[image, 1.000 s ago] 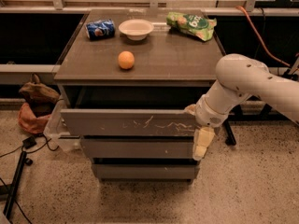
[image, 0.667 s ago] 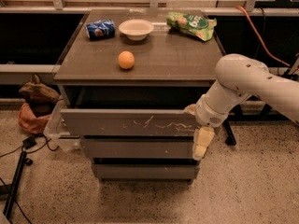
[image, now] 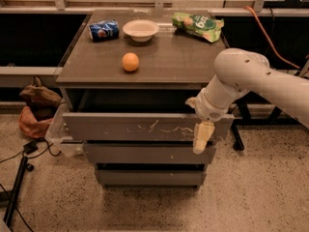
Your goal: Open top drawer
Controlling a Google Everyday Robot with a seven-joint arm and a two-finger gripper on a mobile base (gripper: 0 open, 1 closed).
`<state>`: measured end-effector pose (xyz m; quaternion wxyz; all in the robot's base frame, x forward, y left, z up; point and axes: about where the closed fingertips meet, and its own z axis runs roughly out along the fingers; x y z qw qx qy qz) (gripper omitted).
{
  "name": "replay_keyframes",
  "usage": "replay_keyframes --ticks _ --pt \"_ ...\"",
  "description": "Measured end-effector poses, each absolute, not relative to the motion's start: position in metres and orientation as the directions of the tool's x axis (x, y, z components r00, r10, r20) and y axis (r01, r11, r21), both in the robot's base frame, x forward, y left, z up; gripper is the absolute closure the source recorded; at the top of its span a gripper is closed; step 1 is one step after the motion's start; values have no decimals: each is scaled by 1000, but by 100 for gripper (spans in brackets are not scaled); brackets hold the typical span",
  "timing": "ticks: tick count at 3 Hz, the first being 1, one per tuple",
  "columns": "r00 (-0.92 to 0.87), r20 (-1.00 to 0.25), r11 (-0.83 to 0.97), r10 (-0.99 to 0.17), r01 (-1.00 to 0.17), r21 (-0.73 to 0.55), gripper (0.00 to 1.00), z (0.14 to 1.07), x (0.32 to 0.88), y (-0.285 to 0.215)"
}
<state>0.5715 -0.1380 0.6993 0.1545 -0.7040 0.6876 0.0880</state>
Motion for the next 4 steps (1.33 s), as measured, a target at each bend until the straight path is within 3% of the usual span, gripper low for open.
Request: replay_keyframes --ticks 2,4 --pt "40 -375 -35 -926 -999 -20 0 658 589 -128" --pt "26 -406 -50 -913 -998 49 0 649 571 -117"
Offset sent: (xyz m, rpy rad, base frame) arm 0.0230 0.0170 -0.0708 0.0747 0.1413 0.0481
